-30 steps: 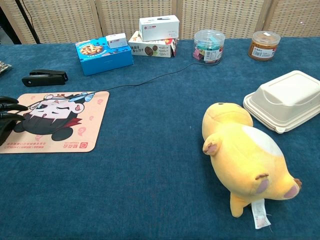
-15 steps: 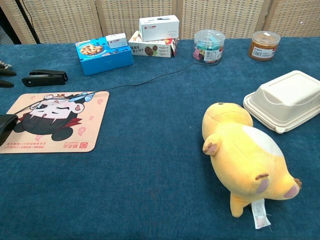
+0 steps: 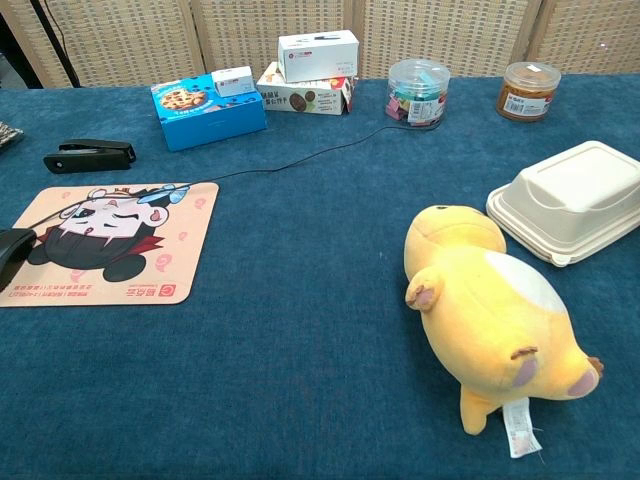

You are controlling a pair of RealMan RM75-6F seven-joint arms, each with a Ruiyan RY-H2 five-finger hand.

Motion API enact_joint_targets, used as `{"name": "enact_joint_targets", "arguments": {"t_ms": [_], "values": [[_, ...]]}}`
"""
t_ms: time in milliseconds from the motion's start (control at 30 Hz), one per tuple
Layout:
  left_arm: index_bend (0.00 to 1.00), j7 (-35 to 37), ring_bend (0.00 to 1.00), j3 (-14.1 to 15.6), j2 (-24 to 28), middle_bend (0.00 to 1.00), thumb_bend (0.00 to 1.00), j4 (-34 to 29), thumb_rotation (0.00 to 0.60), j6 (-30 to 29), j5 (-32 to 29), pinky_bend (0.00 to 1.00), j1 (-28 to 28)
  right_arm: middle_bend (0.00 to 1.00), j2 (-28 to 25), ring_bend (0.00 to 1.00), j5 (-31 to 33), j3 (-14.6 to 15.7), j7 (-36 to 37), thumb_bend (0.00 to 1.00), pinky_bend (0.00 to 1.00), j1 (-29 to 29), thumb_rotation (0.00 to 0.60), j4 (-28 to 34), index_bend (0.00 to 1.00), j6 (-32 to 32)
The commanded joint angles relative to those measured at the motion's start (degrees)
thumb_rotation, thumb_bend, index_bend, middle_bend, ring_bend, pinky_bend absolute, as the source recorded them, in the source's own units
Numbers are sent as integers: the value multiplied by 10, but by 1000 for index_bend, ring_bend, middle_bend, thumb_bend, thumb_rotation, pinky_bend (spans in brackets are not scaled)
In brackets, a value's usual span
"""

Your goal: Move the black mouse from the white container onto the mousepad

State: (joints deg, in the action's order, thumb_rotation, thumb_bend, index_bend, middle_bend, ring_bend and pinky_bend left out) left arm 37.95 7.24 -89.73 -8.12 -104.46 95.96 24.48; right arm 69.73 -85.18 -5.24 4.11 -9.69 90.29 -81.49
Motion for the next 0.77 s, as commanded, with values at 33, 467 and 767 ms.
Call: {"name": "enact_joint_targets", "arguments": {"t_ms": [33,467,767], "values": [[0,69,0,-18,15,0,113,-59,591,26,-23,152,-21,0,-5,0,-5,2,4,0,0,2,600,5,0,-4],[0,-77,0,-7,229,0,112,-648,573,182,-88,0,-63,0,-32,0,-30,9,13,0,0,12,600,31,0,-27],[0,-174,0,-21,240,0,111,-746,569,247,-148,0,-79,0,-39,0,-35,12,15,0,0,13,600,38,0,-27]]}}
